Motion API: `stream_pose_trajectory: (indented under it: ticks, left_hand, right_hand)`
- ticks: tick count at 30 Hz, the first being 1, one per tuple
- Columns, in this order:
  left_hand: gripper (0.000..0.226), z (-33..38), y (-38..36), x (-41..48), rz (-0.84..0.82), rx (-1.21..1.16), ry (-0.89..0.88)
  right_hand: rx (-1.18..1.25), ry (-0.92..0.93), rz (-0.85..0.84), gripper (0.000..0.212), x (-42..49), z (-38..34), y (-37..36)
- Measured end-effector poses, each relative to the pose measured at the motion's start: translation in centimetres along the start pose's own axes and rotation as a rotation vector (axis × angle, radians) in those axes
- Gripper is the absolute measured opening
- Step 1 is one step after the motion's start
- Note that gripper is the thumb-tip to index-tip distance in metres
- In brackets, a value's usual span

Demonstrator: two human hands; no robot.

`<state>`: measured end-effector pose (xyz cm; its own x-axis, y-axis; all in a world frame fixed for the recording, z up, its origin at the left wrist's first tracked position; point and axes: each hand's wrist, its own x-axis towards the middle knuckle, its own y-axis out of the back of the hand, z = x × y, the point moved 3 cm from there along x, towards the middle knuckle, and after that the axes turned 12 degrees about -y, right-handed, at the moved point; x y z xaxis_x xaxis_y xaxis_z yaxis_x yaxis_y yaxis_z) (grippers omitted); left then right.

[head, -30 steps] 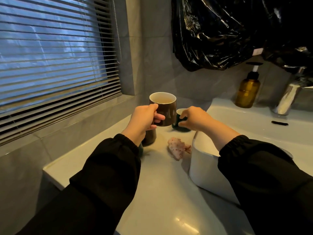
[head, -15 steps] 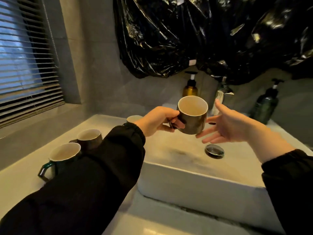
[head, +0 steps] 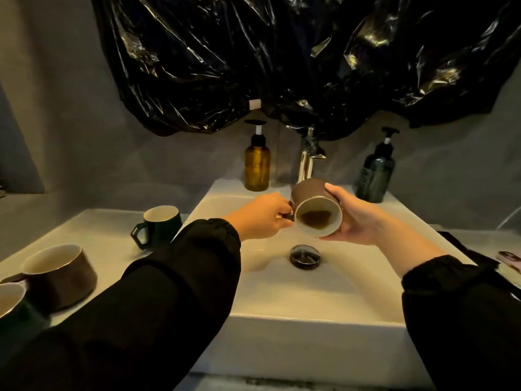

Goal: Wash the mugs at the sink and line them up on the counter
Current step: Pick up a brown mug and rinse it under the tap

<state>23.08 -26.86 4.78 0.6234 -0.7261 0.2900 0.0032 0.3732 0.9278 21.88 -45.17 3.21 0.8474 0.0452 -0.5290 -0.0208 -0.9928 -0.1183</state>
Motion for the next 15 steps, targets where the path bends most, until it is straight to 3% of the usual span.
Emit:
stream_pose_trajectory:
  ticks: [10,15]
  left_hand:
    - [0.032,-2.0,-2.4,1.6,0.12,0.391,-0.263]
    - [0.03,-2.3,-2.3,1.5,0.15,0.605,-0.348]
  right_hand:
    - [-0.161,0.187,0.038,0.072,1.2,-0.6,0.8]
    - [-0.139,0.316,-0.007,0.058,0.5,-1.0,0.4]
